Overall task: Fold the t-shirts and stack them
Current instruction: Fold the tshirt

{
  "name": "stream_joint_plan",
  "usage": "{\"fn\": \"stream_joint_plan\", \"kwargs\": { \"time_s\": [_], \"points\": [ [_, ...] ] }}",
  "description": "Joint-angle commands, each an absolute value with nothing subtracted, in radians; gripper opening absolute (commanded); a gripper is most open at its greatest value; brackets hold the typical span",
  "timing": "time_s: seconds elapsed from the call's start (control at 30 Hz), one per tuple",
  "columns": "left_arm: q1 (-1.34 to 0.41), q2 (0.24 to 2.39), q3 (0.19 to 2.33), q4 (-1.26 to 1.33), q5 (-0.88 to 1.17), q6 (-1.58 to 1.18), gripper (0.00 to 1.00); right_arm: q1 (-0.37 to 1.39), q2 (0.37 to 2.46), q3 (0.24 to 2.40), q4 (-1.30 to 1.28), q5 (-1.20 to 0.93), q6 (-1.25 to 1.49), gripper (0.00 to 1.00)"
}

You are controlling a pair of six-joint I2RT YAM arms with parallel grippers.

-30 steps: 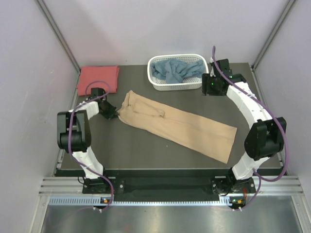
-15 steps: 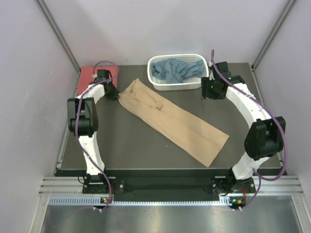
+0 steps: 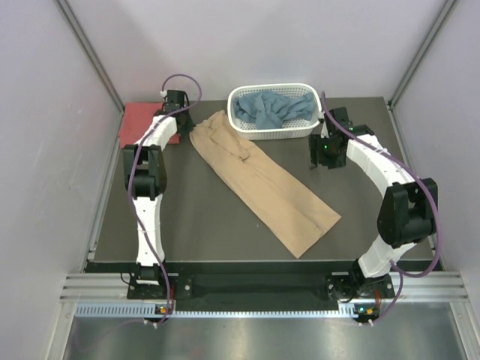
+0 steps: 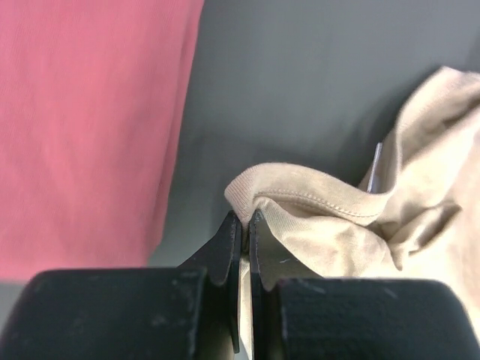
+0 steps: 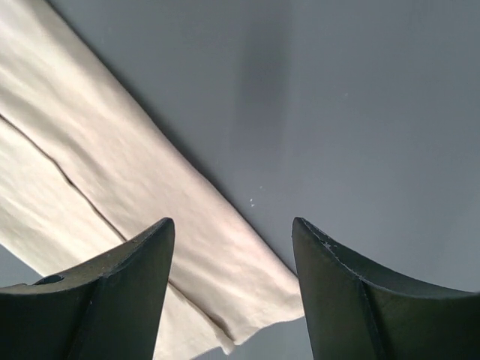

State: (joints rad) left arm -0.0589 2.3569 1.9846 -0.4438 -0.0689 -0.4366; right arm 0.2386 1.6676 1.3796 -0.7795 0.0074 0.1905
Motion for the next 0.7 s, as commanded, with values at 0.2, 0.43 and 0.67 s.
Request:
{"fn": "stream_joint_plan", "kwargs": {
  "time_s": [0.2, 0.43, 0.67],
  "points": [
    [-0.049, 2.358, 2.125, -0.569, -0.225, -0.39, 0.51, 0.239, 1.672, 1.293, -0.793, -0.164, 0.176, 0.65],
    [-0.09, 2.058, 1.868, -0.629, -0.219, -0.399, 0.63, 0.204, 1.669, 1.226, -0.818, -0.163, 0.179, 0.68],
    [-0.314, 1.702, 1.426, -0.611, 0.038, -0.537, 0.57, 0.1, 1.608, 1.14, -0.795, -0.21, 0.173, 0.68]
  ]
}}
